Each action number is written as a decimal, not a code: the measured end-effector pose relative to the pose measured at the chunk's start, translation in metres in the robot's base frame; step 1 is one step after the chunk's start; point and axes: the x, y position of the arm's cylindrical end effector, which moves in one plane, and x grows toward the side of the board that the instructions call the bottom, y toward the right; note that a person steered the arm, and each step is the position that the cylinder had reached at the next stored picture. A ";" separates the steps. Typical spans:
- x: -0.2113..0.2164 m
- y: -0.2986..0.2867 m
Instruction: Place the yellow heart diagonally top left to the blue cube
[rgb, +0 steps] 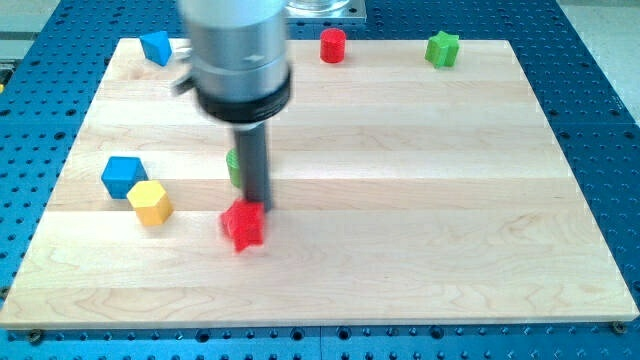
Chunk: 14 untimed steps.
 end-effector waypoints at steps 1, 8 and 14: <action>0.011 0.002; -0.106 -0.032; -0.165 -0.071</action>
